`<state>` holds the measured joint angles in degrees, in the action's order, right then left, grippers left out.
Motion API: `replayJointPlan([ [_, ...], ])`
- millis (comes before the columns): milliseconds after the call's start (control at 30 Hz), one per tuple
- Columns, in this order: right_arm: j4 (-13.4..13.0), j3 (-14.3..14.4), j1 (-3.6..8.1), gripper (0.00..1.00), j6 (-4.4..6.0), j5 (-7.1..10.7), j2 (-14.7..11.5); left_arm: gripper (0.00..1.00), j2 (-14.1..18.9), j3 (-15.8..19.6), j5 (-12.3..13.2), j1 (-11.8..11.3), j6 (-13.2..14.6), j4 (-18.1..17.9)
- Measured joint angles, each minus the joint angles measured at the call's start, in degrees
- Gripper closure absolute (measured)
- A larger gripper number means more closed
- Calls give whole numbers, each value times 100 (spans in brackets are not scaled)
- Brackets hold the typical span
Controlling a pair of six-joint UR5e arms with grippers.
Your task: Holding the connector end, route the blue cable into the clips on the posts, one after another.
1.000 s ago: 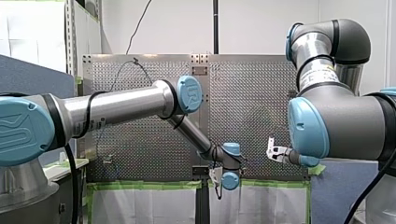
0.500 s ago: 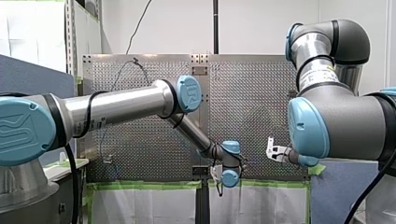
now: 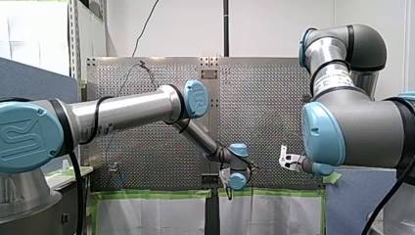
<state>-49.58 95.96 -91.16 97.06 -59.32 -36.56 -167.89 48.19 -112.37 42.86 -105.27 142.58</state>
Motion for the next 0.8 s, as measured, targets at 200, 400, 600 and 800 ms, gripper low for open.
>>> replayJointPlan([
  [200,38,-192,-6,100,24,0,51,100,-11,-101,111,-123,-12,42],
  [400,52,-419,1,100,110,20,69,100,-17,-223,188,-235,-71,79],
  [600,68,-615,20,100,179,59,85,100,-149,-483,235,-333,-121,307],
  [800,84,-721,30,100,206,79,99,100,-223,-789,224,-363,-124,601],
])
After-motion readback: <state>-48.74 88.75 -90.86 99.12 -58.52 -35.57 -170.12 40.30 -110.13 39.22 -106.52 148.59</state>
